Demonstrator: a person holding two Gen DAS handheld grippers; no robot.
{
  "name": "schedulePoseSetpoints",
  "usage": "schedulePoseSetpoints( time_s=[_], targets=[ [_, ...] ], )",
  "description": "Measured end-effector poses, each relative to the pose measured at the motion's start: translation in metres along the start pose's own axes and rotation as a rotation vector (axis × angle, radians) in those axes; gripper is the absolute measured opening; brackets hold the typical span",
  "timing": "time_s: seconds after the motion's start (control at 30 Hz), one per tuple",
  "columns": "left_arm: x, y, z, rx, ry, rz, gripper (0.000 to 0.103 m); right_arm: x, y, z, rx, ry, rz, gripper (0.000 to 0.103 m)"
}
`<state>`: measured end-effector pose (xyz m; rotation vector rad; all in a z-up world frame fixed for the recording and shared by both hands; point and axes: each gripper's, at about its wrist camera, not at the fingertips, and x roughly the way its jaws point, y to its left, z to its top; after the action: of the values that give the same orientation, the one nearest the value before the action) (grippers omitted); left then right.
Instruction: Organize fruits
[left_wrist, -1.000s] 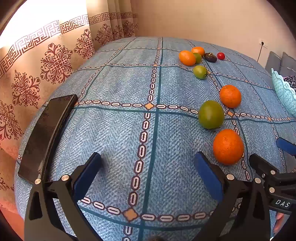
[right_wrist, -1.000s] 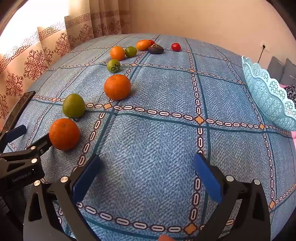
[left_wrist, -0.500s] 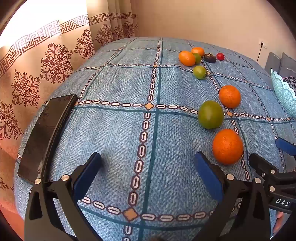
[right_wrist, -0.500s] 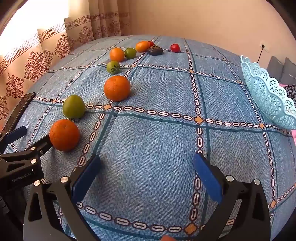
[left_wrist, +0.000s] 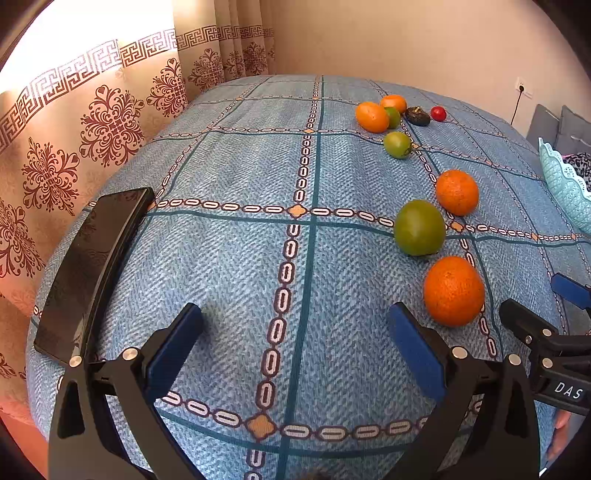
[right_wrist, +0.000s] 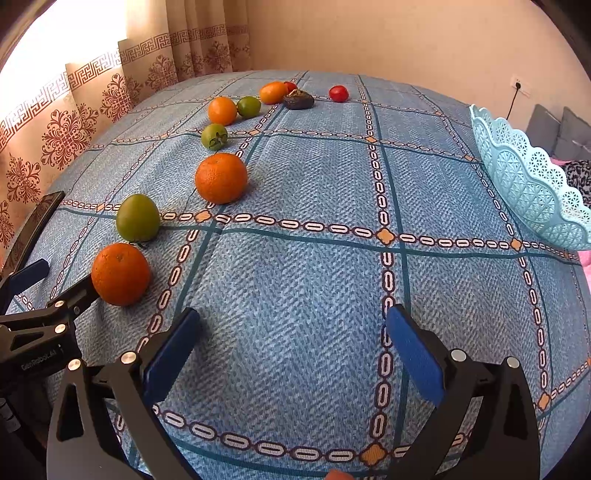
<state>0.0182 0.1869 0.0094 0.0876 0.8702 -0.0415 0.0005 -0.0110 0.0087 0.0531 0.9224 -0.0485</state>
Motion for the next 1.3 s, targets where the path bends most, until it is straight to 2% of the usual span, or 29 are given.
schedulePoseSetpoints(
  time_s=[0.23,0.53,0.6,0.7,1.1,1.3],
  targets=[
    [0.0,0.0,0.0,-0.001,-0.001,-0.001,0.101,0.001,0.001,-0.001,-0.005,0.0,-0.004,0.098],
    [0.0,-0.001,0.0,-0.001,0.0,-0.002,0.101,-0.01,-0.011,-0.014,0.078,-0.043,0.085,0.098],
    [0.0,-0.001,0.0,-0.001,0.0,-0.002,0.101,-0.012,-0.008,-0.018,0.059,-0.038,0.074,0.098],
    [-0.001,0.002,0.0,-0.001,0.0,-0.002,0.101,-0.009,0.006,-0.018,-0.024,-0.007,0.013,0.098],
    [-0.003,-0.002,-0.002,0.012,0.0,-0.002,0.101,-0.01,0.0,-0.018,-0.015,-0.014,0.029,0.098],
    [-0.002,-0.002,-0.002,0.014,0.0,-0.001,0.101,-0.01,-0.003,-0.004,-0.005,-0.015,0.069,0.098]
  ],
)
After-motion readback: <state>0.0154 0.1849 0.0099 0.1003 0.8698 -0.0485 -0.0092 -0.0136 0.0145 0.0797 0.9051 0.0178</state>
